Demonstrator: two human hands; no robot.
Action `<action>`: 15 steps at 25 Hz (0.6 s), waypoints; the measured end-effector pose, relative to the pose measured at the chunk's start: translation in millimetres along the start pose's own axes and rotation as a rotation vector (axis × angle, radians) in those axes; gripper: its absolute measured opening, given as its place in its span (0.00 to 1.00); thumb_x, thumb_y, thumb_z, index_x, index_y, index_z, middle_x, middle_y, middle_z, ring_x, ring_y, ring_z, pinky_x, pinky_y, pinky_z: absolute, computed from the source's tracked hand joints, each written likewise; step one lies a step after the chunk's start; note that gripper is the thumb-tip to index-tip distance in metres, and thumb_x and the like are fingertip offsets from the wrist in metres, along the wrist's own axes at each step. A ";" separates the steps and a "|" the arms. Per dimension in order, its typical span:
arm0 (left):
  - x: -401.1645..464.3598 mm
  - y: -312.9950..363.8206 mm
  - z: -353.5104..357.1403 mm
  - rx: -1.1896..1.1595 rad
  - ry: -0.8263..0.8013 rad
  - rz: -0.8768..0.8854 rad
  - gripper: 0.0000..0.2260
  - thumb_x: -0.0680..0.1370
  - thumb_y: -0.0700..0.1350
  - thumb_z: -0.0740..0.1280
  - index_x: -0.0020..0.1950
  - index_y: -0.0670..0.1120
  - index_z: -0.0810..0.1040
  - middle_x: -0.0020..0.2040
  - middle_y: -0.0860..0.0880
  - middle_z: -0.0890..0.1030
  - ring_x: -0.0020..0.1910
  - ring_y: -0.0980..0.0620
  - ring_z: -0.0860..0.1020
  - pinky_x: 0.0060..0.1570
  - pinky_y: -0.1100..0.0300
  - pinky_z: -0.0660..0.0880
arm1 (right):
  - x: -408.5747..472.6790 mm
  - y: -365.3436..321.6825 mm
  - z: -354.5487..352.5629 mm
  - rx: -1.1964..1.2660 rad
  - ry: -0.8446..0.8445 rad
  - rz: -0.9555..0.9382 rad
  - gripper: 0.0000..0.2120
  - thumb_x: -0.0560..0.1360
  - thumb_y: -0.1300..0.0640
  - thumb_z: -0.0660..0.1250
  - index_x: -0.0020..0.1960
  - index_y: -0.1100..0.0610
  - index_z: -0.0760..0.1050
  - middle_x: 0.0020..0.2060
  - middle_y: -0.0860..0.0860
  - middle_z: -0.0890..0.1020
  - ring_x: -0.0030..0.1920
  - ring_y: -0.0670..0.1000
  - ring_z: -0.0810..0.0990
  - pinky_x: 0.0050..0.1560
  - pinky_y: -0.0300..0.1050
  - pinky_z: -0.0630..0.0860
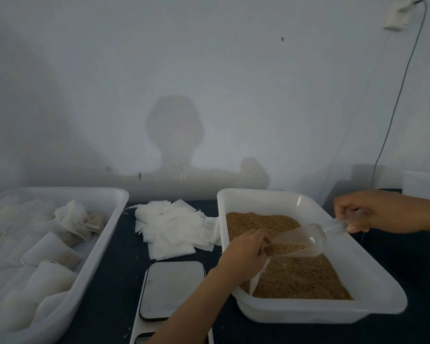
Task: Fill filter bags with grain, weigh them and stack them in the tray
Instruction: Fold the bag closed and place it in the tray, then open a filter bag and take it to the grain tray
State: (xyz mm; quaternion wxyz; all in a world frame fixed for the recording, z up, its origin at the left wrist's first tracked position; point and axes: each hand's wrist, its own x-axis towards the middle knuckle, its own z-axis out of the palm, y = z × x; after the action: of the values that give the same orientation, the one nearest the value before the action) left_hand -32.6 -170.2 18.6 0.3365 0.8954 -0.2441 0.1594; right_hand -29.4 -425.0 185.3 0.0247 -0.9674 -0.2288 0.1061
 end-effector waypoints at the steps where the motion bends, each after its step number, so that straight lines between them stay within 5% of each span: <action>1: -0.4 -0.1 0.2 0.007 -0.001 0.006 0.10 0.77 0.38 0.62 0.58 0.44 0.75 0.44 0.54 0.70 0.35 0.59 0.65 0.33 0.73 0.59 | 1.3 -0.1 -0.1 0.005 -0.007 0.001 0.05 0.75 0.55 0.69 0.42 0.51 0.74 0.39 0.54 0.81 0.34 0.42 0.76 0.40 0.40 0.71; 15: -1.5 -2.6 0.4 0.015 -0.014 -0.013 0.12 0.76 0.36 0.61 0.58 0.44 0.75 0.47 0.51 0.74 0.35 0.59 0.64 0.31 0.74 0.61 | 5.8 8.5 4.7 0.077 -0.013 -0.021 0.05 0.74 0.57 0.70 0.42 0.52 0.75 0.38 0.52 0.81 0.34 0.44 0.78 0.40 0.40 0.73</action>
State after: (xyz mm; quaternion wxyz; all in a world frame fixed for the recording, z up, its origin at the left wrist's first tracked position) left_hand -32.4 -168.3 16.2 0.3291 0.9006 -0.2394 0.1525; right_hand -21.7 -430.0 178.8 0.0616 -0.9625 -0.2350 0.1211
